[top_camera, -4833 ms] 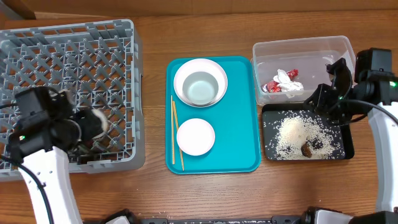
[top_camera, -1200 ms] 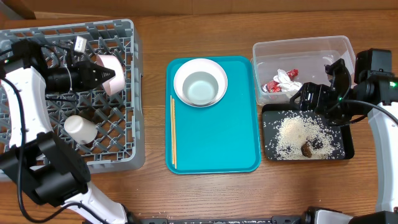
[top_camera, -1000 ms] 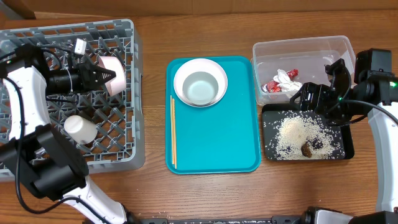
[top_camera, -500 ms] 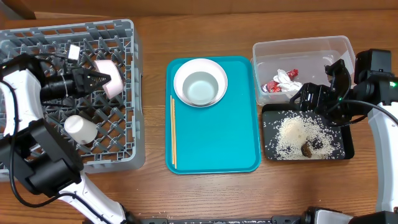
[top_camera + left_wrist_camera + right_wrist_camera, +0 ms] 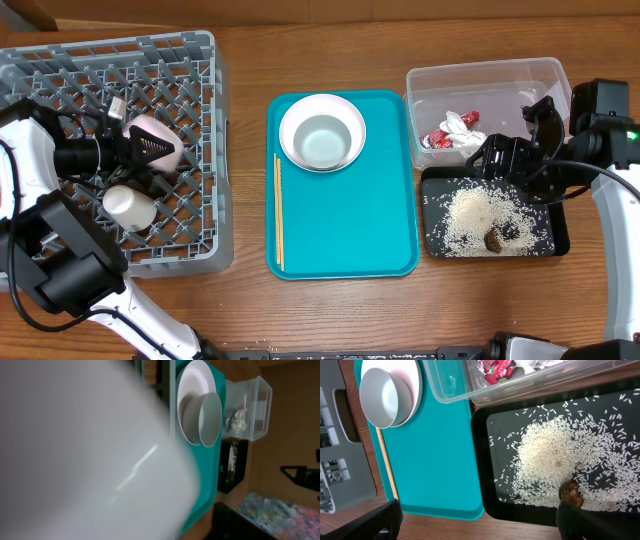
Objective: Sort waste into correct bins and load items into the dishwasher
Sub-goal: 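Lower the pink bowl into the rack slots and open the left gripper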
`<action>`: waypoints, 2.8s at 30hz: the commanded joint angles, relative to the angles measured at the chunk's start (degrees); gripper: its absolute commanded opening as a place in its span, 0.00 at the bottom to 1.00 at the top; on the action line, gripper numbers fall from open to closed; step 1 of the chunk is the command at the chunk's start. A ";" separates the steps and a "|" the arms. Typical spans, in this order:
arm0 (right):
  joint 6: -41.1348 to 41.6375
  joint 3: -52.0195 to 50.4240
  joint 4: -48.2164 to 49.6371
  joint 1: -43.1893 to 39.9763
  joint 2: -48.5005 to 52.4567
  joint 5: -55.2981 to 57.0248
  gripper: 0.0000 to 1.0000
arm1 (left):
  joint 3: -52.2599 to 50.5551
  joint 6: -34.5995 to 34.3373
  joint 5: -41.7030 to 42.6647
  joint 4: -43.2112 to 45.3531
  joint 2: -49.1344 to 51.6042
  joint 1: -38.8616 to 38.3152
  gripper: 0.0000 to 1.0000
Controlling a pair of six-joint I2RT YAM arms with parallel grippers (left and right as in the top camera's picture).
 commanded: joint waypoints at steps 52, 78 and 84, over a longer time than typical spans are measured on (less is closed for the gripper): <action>-0.07 0.57 0.00 0.20 -0.48 -0.42 1.00 | -7.43 -32.63 -44.92 9.77 -19.54 -29.88 1.00; -0.09 0.57 -0.37 0.20 -0.48 -0.42 1.00 | -12.46 -32.59 -43.45 15.98 -19.58 -32.26 0.04; -0.09 0.57 -0.44 0.20 -0.48 -0.42 1.00 | -5.49 -32.59 -43.25 12.79 -19.63 -32.26 0.10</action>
